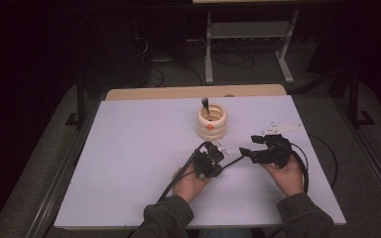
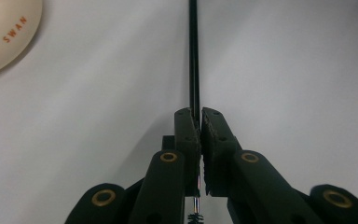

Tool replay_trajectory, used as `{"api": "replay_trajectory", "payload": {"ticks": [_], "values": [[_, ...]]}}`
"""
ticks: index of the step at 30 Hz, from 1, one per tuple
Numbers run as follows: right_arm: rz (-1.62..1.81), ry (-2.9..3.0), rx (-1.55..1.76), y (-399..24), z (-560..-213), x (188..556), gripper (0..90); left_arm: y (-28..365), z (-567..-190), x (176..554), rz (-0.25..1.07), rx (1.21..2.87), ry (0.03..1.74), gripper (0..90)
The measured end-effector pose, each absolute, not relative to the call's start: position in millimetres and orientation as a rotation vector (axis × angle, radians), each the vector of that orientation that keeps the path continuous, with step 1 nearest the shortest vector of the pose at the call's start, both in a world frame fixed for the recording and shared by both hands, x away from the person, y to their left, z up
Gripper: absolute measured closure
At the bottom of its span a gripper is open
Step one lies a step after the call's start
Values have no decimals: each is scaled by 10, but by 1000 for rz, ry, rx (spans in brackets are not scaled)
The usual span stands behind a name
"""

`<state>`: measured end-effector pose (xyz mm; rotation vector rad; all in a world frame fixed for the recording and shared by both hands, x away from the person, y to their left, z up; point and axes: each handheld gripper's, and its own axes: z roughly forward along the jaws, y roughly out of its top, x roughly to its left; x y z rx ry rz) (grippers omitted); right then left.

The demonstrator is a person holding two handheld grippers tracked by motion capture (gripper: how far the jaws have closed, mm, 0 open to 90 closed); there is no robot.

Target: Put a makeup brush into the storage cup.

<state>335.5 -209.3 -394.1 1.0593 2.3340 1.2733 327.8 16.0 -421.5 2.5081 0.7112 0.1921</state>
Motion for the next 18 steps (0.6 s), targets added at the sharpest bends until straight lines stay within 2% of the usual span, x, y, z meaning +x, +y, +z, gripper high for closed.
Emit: {"api": "replay_trajectory", "payload": {"ticks": [18], "values": [[1260,2376,1023,-2022,-3950,3339,310,344,-4133,3313,159,2508,686,862]]}}
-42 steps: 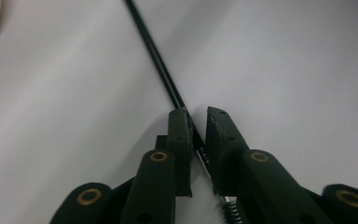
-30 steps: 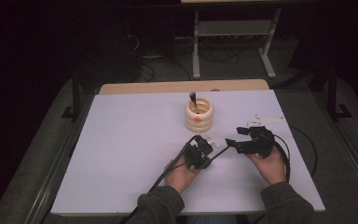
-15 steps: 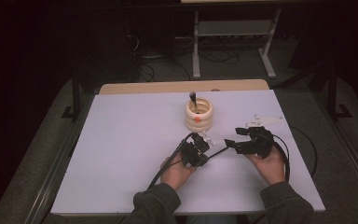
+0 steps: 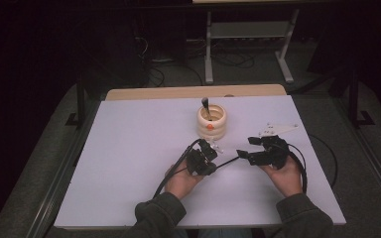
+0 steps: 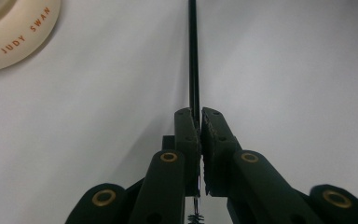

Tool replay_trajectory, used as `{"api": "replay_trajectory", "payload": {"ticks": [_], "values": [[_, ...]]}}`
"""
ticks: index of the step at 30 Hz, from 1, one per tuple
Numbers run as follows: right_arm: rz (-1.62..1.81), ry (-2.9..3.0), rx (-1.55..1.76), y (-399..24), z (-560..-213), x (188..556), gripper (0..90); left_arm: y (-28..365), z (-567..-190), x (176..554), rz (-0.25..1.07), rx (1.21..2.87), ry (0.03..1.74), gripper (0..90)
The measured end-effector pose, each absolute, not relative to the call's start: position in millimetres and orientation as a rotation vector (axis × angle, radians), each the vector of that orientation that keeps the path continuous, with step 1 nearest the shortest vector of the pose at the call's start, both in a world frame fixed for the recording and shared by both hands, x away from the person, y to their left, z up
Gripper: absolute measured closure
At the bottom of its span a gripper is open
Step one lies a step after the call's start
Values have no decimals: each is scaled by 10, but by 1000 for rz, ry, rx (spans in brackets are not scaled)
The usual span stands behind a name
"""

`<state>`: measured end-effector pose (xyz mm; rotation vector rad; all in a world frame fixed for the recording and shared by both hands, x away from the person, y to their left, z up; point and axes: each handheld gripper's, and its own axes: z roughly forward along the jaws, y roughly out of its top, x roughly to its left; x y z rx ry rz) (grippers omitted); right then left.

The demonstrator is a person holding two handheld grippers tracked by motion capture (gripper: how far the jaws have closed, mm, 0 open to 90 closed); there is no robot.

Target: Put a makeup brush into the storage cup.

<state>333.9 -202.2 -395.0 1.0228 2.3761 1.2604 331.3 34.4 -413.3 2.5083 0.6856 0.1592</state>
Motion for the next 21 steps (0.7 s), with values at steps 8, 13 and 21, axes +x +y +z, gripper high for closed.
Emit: {"api": "replay_trajectory", "payload": {"ticks": [8,13,21], "values": [[1253,2402,988,-1981,-3957,3332,316,462,-4119,3362,141,2488,705,862],[1236,2467,896,-1884,-3972,3321,331,502,-4090,3348,150,2496,685,862],[1117,2640,714,-1571,-4096,3313,368,541,-4086,3355,140,2512,676,862]]}}
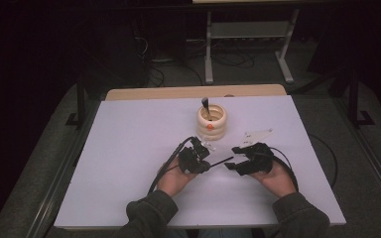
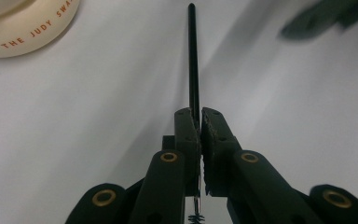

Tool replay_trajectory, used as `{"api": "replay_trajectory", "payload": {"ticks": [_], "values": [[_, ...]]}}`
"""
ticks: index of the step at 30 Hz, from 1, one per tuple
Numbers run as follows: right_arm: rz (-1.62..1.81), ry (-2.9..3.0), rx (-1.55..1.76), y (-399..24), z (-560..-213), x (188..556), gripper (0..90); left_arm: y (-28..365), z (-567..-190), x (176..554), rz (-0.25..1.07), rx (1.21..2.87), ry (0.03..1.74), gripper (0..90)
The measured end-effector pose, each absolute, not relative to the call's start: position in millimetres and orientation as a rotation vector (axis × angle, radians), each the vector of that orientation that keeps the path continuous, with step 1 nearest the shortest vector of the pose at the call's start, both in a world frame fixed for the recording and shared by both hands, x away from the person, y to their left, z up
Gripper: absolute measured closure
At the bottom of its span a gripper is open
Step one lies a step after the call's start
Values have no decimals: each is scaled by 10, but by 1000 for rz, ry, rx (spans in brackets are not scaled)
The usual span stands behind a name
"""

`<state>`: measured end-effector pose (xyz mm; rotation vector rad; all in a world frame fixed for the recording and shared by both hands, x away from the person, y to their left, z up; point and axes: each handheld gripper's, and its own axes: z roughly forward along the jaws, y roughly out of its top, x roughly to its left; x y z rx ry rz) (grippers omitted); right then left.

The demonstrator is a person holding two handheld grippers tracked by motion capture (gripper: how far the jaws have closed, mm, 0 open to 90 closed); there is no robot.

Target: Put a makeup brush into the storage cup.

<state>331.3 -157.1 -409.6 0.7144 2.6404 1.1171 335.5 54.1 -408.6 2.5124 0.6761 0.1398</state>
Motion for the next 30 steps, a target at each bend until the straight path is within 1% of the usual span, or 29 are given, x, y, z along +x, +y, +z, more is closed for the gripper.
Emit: {"api": "replay_trajectory", "payload": {"ticks": [3,11,18,20,21,22,24,26,30], "values": [[1046,2687,600,-1457,-4167,3341,395,551,-4082,3355,145,2514,662,862],[1009,2716,501,-1316,-4260,3365,417,593,-4042,3329,125,2510,644,862],[951,2724,399,-1170,-4287,3330,472,620,-3983,3276,93,2493,622,862],[963,2728,387,-1127,-4271,3329,507,639,-3955,3273,87,2512,590,862],[961,2731,352,-1096,-4261,3335,521,634,-3957,3258,89,2493,602,862],[960,2738,346,-1073,-4260,3331,559,643,-3946,3252,90,2500,592,862],[963,2759,313,-1018,-4271,3323,596,666,-3926,3250,93,2514,570,862],[958,2764,274,-985,-4290,3313,676,686,-3921,3229,85,2498,579,862],[952,2782,211,-962,-4299,3282,737,742,-3892,3209,63,2504,552,861]]}}
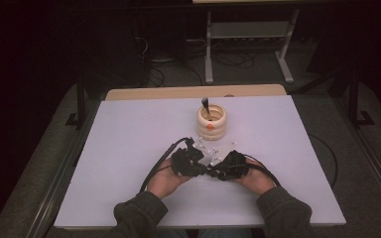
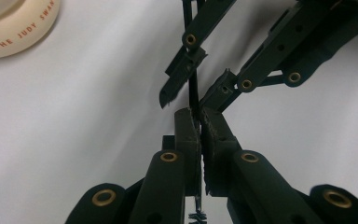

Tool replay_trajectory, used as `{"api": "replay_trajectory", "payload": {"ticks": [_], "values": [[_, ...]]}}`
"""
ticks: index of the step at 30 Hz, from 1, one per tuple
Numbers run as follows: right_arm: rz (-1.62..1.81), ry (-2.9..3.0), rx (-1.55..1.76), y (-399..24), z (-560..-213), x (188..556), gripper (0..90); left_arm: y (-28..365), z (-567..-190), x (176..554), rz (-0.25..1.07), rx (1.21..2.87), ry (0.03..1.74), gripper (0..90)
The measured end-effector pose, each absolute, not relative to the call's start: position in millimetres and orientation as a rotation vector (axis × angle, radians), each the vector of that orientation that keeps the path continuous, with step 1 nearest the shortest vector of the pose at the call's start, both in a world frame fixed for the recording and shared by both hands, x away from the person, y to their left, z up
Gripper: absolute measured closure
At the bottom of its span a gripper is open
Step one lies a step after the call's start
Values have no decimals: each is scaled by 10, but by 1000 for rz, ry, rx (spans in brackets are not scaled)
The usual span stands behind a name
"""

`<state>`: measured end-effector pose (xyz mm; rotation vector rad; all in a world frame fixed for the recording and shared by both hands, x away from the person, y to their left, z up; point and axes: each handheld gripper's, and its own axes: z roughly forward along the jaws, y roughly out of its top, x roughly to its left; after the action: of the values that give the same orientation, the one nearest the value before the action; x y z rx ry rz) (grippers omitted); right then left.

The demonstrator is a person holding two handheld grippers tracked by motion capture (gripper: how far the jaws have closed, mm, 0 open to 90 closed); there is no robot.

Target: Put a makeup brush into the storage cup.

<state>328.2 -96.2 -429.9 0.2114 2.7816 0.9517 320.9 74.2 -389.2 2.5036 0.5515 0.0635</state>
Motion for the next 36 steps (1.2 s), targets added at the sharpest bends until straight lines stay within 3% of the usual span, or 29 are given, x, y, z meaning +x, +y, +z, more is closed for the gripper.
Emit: {"api": "replay_trajectory", "payload": {"ticks": [9,22,36], "values": [[979,2822,61,-916,-4204,3157,841,851,-3730,3158,22,2482,477,827],[1044,2839,161,-1082,-4065,3149,843,1158,-3387,3090,83,2379,499,628],[1182,2791,303,-1214,-3899,3116,843,1399,-3309,3019,106,2319,526,538]]}}
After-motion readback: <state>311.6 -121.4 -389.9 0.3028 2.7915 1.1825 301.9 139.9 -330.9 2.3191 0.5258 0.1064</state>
